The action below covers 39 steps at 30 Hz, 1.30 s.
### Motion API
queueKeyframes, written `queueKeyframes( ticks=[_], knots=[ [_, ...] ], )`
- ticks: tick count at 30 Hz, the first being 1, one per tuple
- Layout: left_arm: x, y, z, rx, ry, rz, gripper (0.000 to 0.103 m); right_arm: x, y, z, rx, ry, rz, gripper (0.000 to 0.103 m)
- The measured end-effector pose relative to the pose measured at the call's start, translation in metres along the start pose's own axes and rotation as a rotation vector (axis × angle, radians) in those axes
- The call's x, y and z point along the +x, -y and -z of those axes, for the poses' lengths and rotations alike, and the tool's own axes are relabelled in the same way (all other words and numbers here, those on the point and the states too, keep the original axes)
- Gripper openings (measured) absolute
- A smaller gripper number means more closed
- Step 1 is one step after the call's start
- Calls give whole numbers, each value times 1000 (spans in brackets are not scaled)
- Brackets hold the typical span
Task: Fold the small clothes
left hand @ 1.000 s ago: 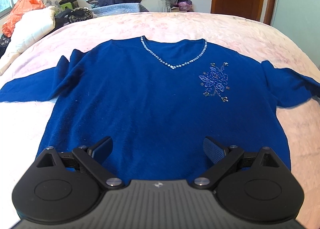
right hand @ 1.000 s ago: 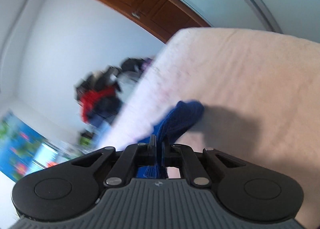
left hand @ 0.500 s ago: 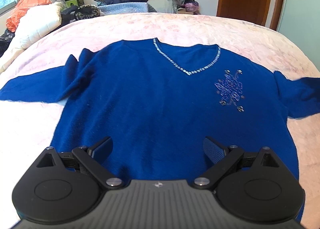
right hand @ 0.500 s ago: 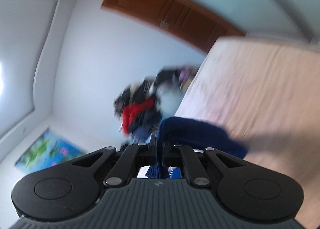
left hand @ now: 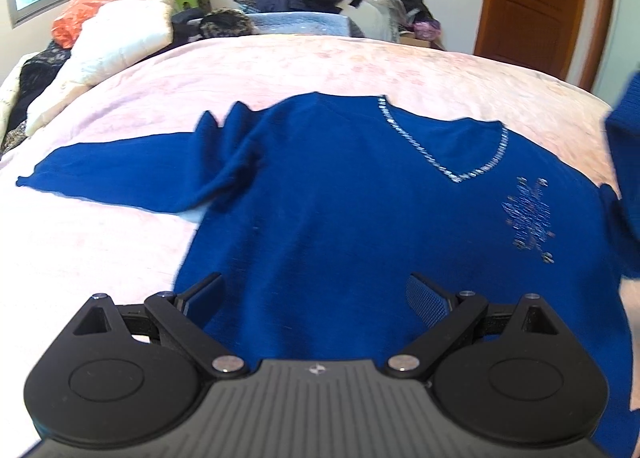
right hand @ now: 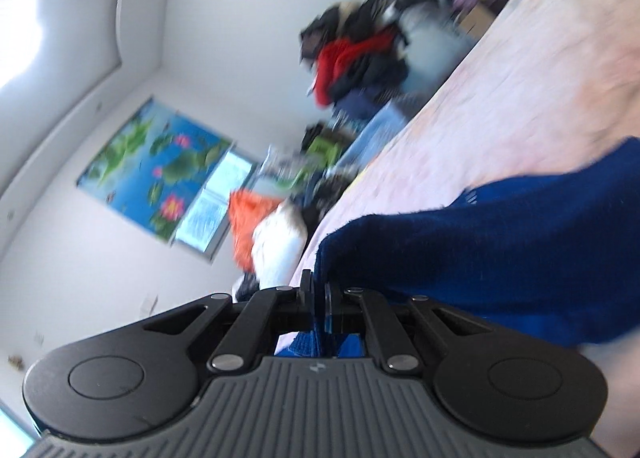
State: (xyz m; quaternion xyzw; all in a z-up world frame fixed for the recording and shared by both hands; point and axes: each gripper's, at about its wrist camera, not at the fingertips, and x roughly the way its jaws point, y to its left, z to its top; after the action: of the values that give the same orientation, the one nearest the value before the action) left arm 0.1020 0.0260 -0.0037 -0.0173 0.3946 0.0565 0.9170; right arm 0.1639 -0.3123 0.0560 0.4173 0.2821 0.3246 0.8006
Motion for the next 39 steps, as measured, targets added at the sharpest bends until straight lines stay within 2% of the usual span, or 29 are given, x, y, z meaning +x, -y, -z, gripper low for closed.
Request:
queueKeyframes(
  ticks=[5,8,14,19,25,28,29,30,33,35,36,39],
  knots=[
    [4,-16,-2,-15,-7,-29,98,71,-12,9,12,-123,-65,9],
    [4,-29,-1,-33,-3,-56,98,116,-9,11,37,-183,-75,10],
    [6,-52,1,-69,-14,-83,98,199,1,39,31,-306,-4,11],
    [5,-68,3,-83,-15,-114,98,239,16,57,51,-368,33,11],
    [7,-87,3,-124,-23,-133,98,268,12,64,21,-390,63,11],
    [7,-94,2,-132,-22,-136,98,280,14,68,8,-404,114,32],
    [7,-98,2,-139,-24,-138,98,283,17,70,29,-421,113,53],
    [6,-102,2,-147,-24,-142,98,282,19,71,46,-427,109,63],
    [6,-117,3,-165,-22,-173,98,268,11,69,32,-406,35,62],
    [6,-128,2,-181,-19,-197,98,259,7,66,29,-392,10,66],
    [7,-135,2,-194,-20,-205,98,258,7,65,27,-392,26,71],
    [10,-154,1,-242,-27,-202,98,265,18,71,22,-419,132,74]
  ],
)
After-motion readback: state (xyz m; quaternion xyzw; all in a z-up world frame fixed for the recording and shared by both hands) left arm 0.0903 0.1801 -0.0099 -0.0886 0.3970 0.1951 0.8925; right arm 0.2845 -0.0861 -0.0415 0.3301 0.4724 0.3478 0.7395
